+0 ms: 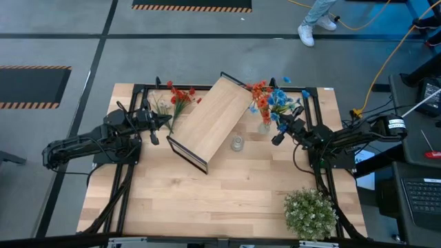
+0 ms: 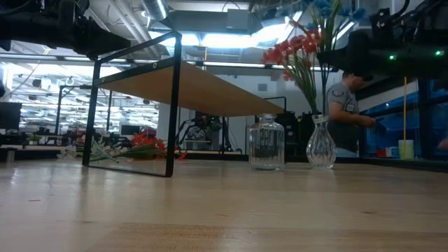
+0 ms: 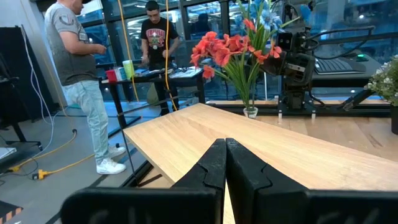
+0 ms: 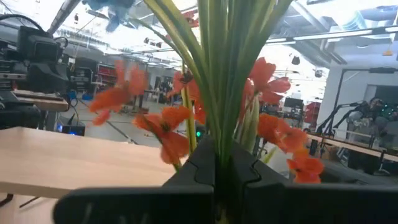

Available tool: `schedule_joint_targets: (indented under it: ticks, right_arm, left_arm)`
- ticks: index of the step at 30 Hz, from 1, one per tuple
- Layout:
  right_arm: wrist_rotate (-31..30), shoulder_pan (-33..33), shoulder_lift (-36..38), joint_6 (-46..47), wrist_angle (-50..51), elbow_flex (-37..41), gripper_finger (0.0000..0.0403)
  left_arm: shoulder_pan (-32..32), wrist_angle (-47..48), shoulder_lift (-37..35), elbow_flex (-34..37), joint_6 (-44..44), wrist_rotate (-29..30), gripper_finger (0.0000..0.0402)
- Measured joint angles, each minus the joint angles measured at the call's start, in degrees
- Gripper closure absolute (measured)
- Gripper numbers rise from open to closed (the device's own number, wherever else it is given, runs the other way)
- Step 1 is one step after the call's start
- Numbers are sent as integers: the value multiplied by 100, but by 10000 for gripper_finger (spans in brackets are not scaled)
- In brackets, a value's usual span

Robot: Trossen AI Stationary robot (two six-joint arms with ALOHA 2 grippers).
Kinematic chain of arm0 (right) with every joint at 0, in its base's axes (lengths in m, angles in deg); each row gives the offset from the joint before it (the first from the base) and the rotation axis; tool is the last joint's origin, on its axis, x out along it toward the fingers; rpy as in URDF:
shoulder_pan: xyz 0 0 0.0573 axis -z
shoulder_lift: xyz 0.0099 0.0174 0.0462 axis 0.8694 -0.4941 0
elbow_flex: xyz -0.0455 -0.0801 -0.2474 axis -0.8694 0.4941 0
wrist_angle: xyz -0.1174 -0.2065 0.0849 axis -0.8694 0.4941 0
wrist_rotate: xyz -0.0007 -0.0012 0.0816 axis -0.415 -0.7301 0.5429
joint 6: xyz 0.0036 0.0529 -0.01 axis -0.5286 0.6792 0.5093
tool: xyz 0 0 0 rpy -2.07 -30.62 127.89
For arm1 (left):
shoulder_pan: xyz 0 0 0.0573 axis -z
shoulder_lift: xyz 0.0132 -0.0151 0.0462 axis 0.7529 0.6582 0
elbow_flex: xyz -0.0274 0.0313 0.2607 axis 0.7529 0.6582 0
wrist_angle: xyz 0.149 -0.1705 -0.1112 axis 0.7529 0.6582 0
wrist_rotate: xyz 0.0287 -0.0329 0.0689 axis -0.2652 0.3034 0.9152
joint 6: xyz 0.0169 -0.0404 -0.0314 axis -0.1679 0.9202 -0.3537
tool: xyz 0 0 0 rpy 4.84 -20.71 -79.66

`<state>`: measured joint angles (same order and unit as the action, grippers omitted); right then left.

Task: Pick and place flowers into a vace then onto a shelf
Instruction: Put the blue flowers into the right transparent vase

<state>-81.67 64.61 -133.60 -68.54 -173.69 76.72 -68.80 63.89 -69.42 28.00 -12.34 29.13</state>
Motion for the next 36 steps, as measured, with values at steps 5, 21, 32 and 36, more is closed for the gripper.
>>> schedule_joint_targets:
  ticks: [5, 21, 32, 36]
  right_arm:
    - [4, 1, 0, 13, 20, 0, 401]
    - [88, 270, -551, 413, 43, 0, 401]
    - [165, 285, -564, 389, 4, 0, 357]
    - [165, 285, -564, 409, 3, 0, 333]
  left_arm:
    - [-1, 0, 2, 2, 0, 0, 398]
    - [0, 0, 2, 1, 0, 15, 398]
    - [-2, 0, 0, 2, 0, 15, 398]
    - [-2, 0, 0, 2, 0, 14, 398]
